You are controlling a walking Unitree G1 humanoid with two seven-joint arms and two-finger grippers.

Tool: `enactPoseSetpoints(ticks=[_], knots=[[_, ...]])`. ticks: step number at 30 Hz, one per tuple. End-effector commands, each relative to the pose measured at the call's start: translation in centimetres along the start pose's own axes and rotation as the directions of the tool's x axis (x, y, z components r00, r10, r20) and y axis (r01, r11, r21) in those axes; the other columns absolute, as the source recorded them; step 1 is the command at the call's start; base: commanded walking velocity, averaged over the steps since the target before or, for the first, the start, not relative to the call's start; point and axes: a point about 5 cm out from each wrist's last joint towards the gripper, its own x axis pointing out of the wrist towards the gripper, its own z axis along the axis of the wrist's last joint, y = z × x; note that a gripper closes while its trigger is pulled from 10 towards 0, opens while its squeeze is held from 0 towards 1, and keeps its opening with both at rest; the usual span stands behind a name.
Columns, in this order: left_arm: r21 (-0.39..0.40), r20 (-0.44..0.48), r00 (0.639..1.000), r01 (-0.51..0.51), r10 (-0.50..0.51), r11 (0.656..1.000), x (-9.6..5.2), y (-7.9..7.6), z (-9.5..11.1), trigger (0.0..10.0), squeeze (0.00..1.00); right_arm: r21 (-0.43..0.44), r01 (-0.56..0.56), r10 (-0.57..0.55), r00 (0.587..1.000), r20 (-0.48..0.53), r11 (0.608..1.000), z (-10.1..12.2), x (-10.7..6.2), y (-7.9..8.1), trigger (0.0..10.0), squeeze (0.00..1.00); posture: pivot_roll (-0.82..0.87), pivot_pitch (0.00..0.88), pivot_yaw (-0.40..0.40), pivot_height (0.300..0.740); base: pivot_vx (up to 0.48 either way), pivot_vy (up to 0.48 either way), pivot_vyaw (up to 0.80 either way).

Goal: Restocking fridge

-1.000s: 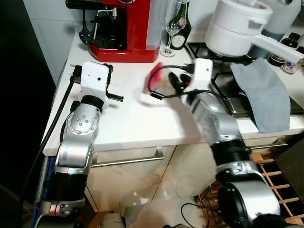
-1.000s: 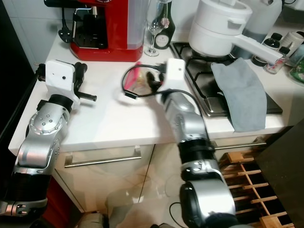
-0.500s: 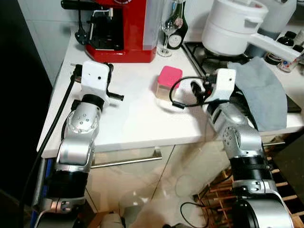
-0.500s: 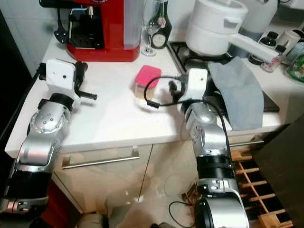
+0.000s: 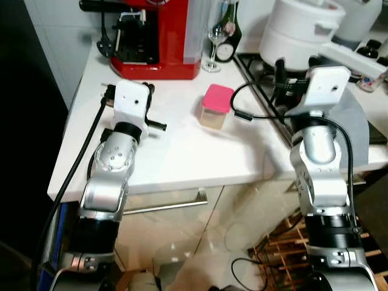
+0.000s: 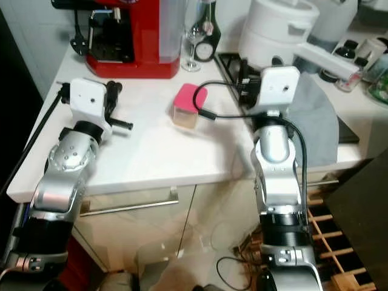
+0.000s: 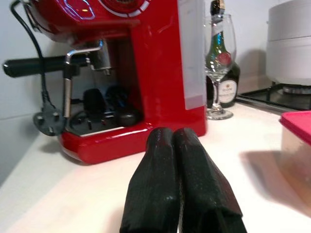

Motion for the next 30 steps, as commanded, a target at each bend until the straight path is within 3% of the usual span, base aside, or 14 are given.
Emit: enactPoseSetpoints(ticks=[1, 3, 4, 5, 7, 9, 10, 11, 12, 13, 15, 30], knots=[[-0.009, 0.016, 0.999, 0.030, -0.029, 1.000, 0.4, -0.7, 0.4, 10.0, 0.00, -0.011, 0.014, -0.014, 1.000, 0.013, 1.000, 0.0, -0.5, -0.1, 10.0, 1.00, 0.06, 0.000, -0.051, 0.740, 0.000, 0.000, 0.00], [-0.012, 0.017, 0.999, 0.030, -0.030, 0.999, 0.4, -0.8, 0.4, 10.0, 0.00, -0.011, 0.018, -0.018, 1.000, 0.010, 1.000, -0.2, -0.8, -0.1, 10.0, 1.00, 0.06, 0.000, -0.051, 0.740, 0.000, 0.000, 0.00], [-0.042, 0.030, 0.999, 0.034, -0.033, 0.999, 0.5, -1.2, 0.6, 10.0, 0.91, -0.017, 0.018, -0.018, 1.000, 0.011, 1.000, -0.4, -0.9, -0.1, 10.0, 1.00, 0.06, 0.000, -0.058, 0.740, 0.000, 0.000, 0.00], [-0.064, 0.062, 0.996, 0.069, -0.065, 0.996, 0.6, -2.0, 1.1, 10.0, 1.00, -0.026, 0.018, -0.018, 1.000, 0.012, 1.000, -0.6, -0.9, -0.2, 10.0, 1.00, 0.07, 0.000, -0.063, 0.740, 0.000, 0.000, 0.00], [-0.108, 0.100, 0.984, 0.162, -0.151, 0.981, 0.4, -3.9, 2.0, 10.0, 1.00, -0.040, 0.017, -0.017, 1.000, 0.017, 0.999, -0.8, -0.9, -0.3, 10.0, 1.00, 0.06, 0.000, -0.066, 0.740, 0.000, 0.000, 0.00], [-0.109, 0.082, 0.977, 0.203, -0.195, 0.973, 0.2, -4.6, 1.9, 10.0, 1.00, -0.047, 0.017, -0.016, 1.000, 0.024, 0.999, -0.8, -0.9, -0.3, 10.0, 1.00, 0.06, 0.000, -0.066, 0.740, 0.000, 0.000, 0.00], [-0.131, -0.005, 0.965, 0.260, -0.263, 0.957, -0.3, -5.4, 0.8, 10.0, 1.00, -0.053, 0.020, -0.018, 0.999, 0.031, 0.998, -0.7, -0.9, -0.4, 10.0, 1.00, 0.07, 0.000, -0.071, 0.740, 0.000, 0.000, 0.00], [-0.131, -0.005, 0.965, 0.260, -0.263, 0.957, -0.3, -5.4, 0.8, 10.0, 1.00, -0.053, 0.020, -0.018, 0.999, 0.031, 0.998, -0.7, -0.9, -0.4, 10.0, 1.00, 0.07, 0.000, -0.071, 0.740, 0.000, 0.000, 0.00], [-0.193, -0.114, 0.931, 0.320, -0.346, 0.927, -1.3, -6.3, -0.7, 10.0, 1.00, -0.070, 0.032, -0.030, 0.999, 0.022, 0.997, -1.1, -1.4, -0.8, 10.0, 1.00, 0.07, 0.000, -0.073, 0.740, 0.000, 0.000, 0.00], [-0.193, -0.114, 0.931, 0.320, -0.346, 0.927, -1.3, -6.3, -0.7, 10.0, 1.00, -0.070, 0.032, -0.030, 0.999, 0.022, 0.997, -1.1, -1.4, -0.8, 10.0, 1.00, 0.07, 0.000, -0.073, 0.740, 0.000, 0.000, 0.00], [-0.118, -0.116, 0.928, 0.342, -0.355, 0.932, -1.7, -6.7, -0.4, 10.0, 1.00, -0.062, 0.049, -0.051, 0.998, -0.024, 0.997, -2.1, -2.3, -1.0, 10.0, 1.00, 0.07, 0.000, -0.069, 0.740, 0.000, 0.000, 0.00], [-0.096, -0.066, 0.956, 0.280, -0.287, 0.955, -1.4, -5.3, 1.4, 10.0, 1.00, -0.064, 0.064, -0.064, 0.998, -0.007, 0.996, -2.1, -2.9, -0.9, 10.0, 1.00, 0.06, 0.000, -0.047, 0.740, 0.000, 0.000, 0.00]])
